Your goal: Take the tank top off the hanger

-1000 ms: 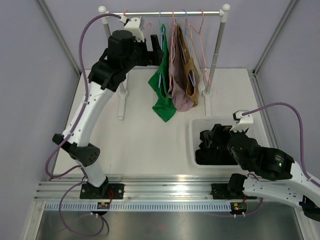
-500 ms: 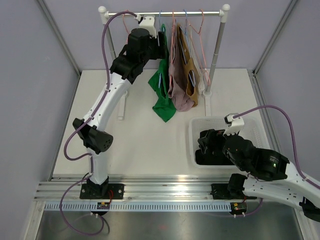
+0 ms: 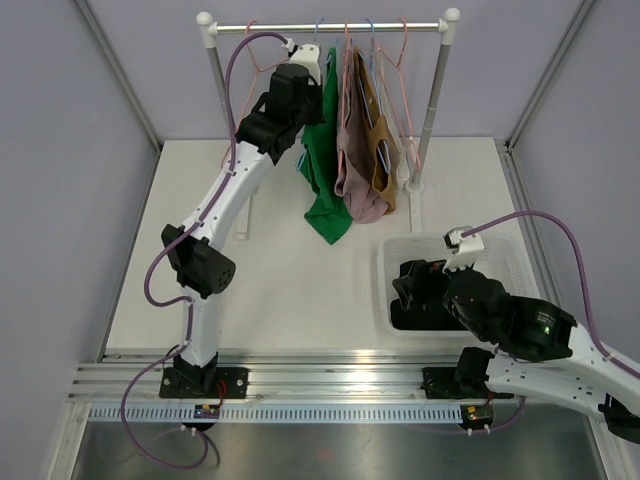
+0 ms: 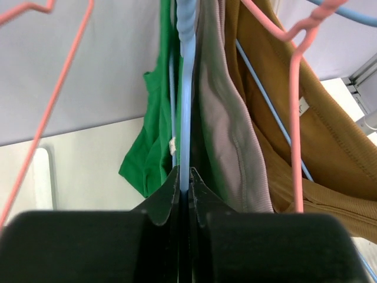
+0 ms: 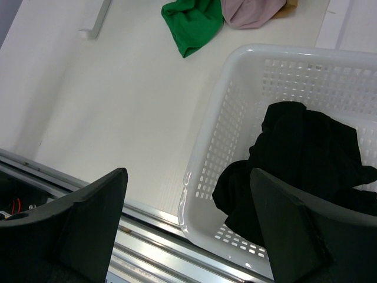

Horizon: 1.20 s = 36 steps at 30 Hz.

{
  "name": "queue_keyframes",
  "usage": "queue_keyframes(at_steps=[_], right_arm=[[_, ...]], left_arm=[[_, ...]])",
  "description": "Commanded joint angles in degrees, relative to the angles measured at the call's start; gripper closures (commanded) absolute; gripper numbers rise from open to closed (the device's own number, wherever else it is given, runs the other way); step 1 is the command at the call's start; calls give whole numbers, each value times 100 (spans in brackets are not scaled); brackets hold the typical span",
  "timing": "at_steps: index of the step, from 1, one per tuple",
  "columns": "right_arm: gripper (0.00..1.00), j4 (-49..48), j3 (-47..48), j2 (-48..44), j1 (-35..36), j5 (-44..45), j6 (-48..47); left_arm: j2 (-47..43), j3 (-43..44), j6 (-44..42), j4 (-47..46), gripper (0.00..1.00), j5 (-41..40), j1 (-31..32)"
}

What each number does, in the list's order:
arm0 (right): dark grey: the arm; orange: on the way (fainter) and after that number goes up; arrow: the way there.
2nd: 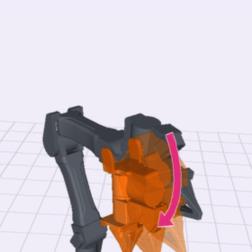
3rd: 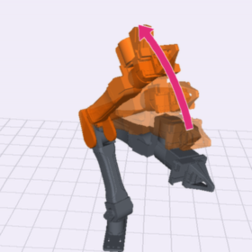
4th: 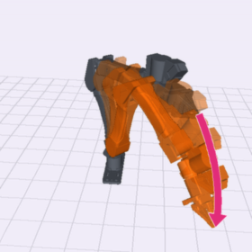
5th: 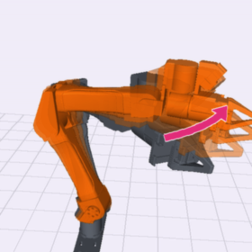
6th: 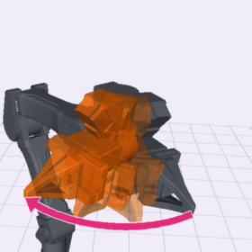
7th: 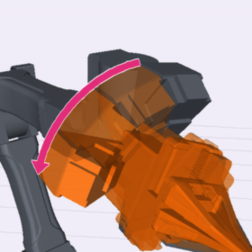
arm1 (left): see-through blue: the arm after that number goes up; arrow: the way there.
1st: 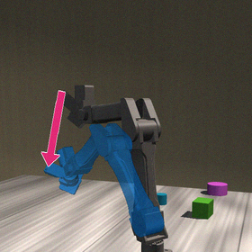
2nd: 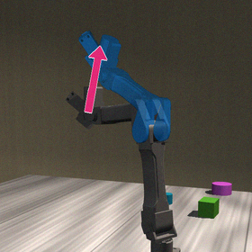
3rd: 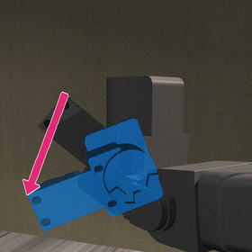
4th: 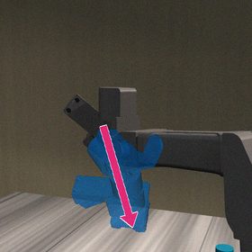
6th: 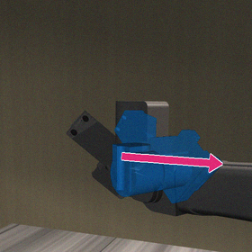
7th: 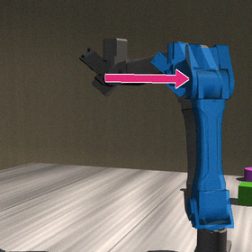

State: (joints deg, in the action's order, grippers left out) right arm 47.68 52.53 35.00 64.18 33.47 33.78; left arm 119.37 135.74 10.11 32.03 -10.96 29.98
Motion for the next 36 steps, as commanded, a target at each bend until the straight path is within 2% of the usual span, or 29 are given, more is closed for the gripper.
queue_keyframes(at_steps=[1, 4, 5, 7, 13, 17, 20, 24, 25, 26, 33, 35, 36], right_arm=[[8, -294, -50, 67, 33, -51, -108], [8, -400, -68, 199, 24, -157, -135], [8, -426, -50, 226, 33, -192, -144], [8, -479, -59, 322, 33, -262, -152], [8, -523, -59, 393, 24, -350, -188], [8, -514, -59, 393, 33, -342, -205], [8, -505, -76, 402, 24, -368, -205], [8, -549, -103, 384, 33, -429, -196], [8, -549, -103, 367, 33, -447, -214], [8, -558, -103, 367, 33, -456, -214], [8, -541, -103, 288, 24, -421, -258], [8, -558, -120, 261, 33, -421, -275], [8, -549, -121, 227, 24, -412, -275]], left_arm=[[-300, 304, -88, -408, 96, -11, -36], [-423, 330, -106, -461, 95, 33, -36], [-441, 347, -114, -452, 91, 50, -36], [-459, 365, -141, -461, 74, 50, -36], [-468, 392, -202, -452, 74, 50, -45], [-459, 400, -176, -487, 83, 68, -53], [-432, 409, -159, -505, 85, 147, -53], [-336, 418, -158, -461, 85, 147, -62], [-310, 418, -158, -444, 79, 156, -80], [-266, 418, -150, -409, 78, 173, -88], [-186, 418, -97, -399, 89, 173, -124], [-195, 418, -79, -391, 89, 217, -132], [-195, 418, -79, -399, 85, 226, -132]])
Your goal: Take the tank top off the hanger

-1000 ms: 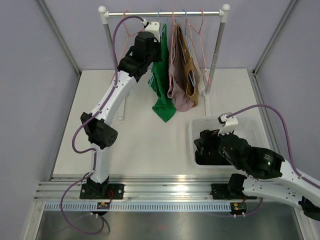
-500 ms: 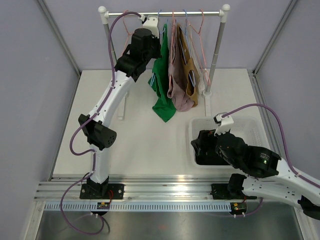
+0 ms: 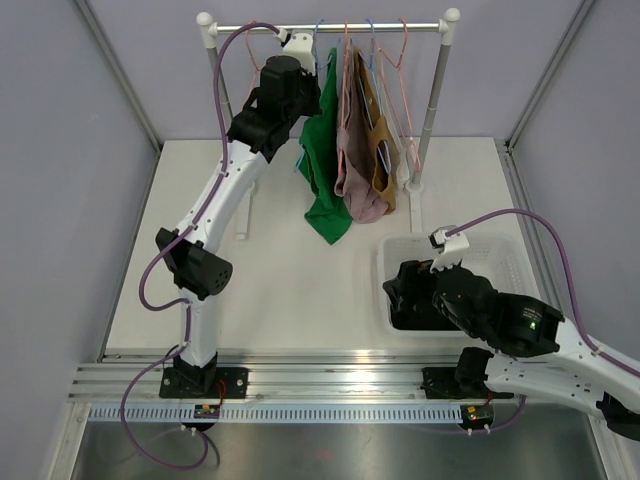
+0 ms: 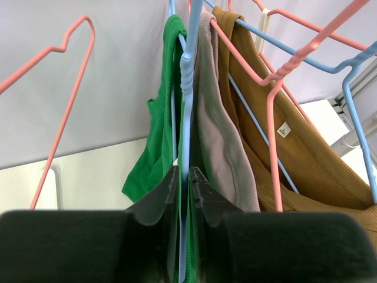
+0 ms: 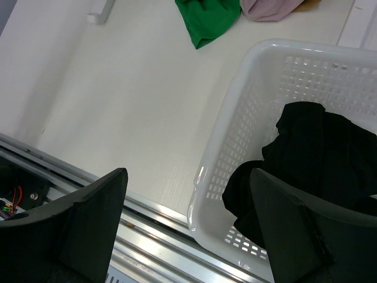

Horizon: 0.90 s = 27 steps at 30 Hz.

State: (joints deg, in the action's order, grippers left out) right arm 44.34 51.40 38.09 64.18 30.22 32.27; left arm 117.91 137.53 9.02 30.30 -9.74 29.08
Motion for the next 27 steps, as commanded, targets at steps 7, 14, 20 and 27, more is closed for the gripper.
queue_keyframes(at_steps=[7, 14, 20, 27], right_arm=[[8, -241, -7, -152, 33, -113, -151], [8, -233, 37, -117, 33, -130, -204], [8, -250, 63, -117, 33, -121, -239], [8, -338, 55, -64, 33, -218, -256]], left_arm=[[48, 177, 21, -192, 83, 77, -52], [75, 89, 206, -297, 100, 174, -52], [-302, -112, 364, -481, 100, -168, 19], [-831, 44, 320, -518, 100, -309, 27]])
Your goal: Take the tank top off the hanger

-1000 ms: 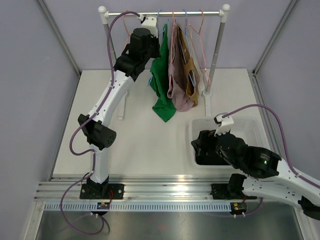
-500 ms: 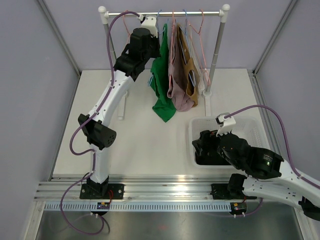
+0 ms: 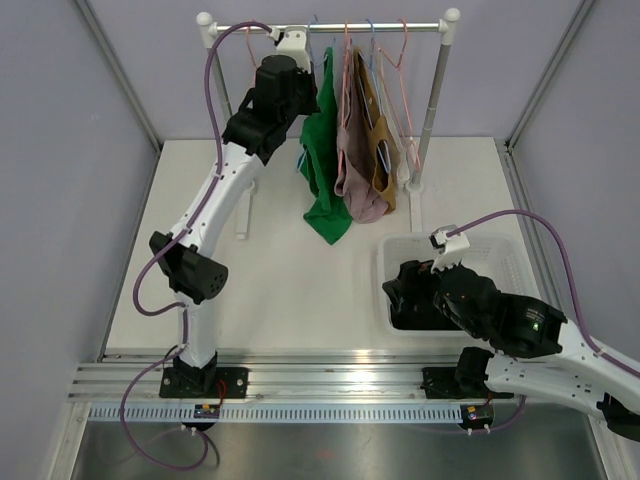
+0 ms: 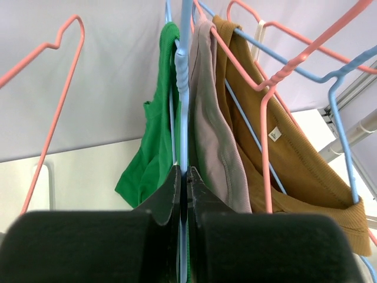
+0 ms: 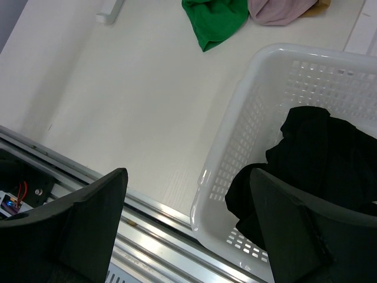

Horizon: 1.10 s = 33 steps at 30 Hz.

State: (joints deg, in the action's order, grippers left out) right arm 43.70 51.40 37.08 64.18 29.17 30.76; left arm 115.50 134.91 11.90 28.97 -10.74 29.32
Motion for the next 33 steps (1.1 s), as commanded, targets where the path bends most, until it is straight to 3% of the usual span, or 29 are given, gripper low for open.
queue_keyframes(at_steps=[1, 11, 18, 22, 28, 33], right_arm=[[8, -309, 37, 45, 24, -139, -88], [9, -511, 151, 115, 24, -464, -219], [8, -924, 476, 36, 33, -1061, -685], [7, -1433, 678, 290, 24, -1589, -993], [11, -2687, 1057, 1422, 33, -1941, -687], [13, -3710, 1258, 2425, 24, -1844, -106]], left_arm=[[-643, 377, 23, -270, 100, -218, 3], [-1817, -429, 75, 293, 100, -271, 3], [-3795, -2590, 400, 355, 100, 282, 38], [-5307, -4555, 664, 144, 100, 599, 170], [-7511, -6282, 726, 477, 100, 1826, 197], [-8631, -7347, 761, 1057, 100, 2260, 188]])
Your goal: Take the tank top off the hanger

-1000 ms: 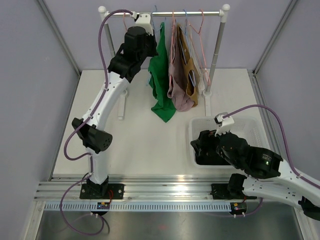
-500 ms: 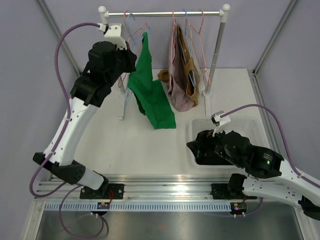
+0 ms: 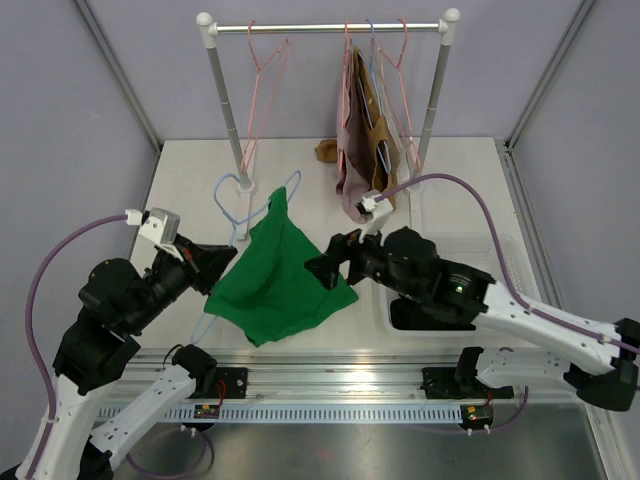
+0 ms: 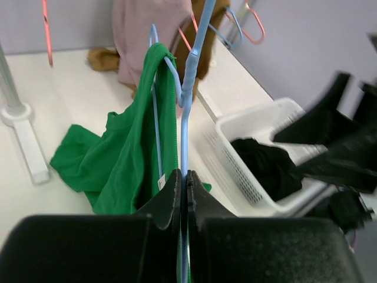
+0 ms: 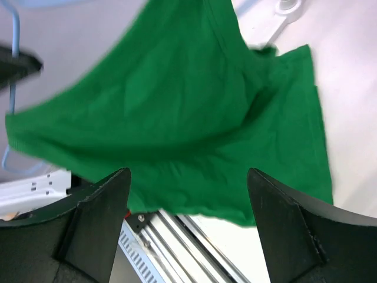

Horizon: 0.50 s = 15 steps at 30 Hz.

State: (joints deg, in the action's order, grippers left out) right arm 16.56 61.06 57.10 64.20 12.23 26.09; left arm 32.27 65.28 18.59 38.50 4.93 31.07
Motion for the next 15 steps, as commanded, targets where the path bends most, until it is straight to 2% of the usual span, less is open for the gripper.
queue_keyframes(at_steps=[1, 4, 7, 10, 15], right_arm=[[13, -1179, 406, 868, 22, -255, 371], [14, -1059, 1134, 1809, 31, -213, 310], [15, -866, 1637, 2400, 31, 461, 423], [18, -838, 1725, 2665, 31, 973, 564], [24, -785, 1848, 2964, 22, 1124, 398]], left_arm=[[-518, -480, 118, 192, 100, 728, 13], [-800, -972, 267, 289, 100, 826, 22], [-1126, -1280, 443, 272, 100, 624, 13], [-1320, -1351, 575, 237, 100, 474, 13], [-1294, -1421, 646, 79, 100, 719, 13]])
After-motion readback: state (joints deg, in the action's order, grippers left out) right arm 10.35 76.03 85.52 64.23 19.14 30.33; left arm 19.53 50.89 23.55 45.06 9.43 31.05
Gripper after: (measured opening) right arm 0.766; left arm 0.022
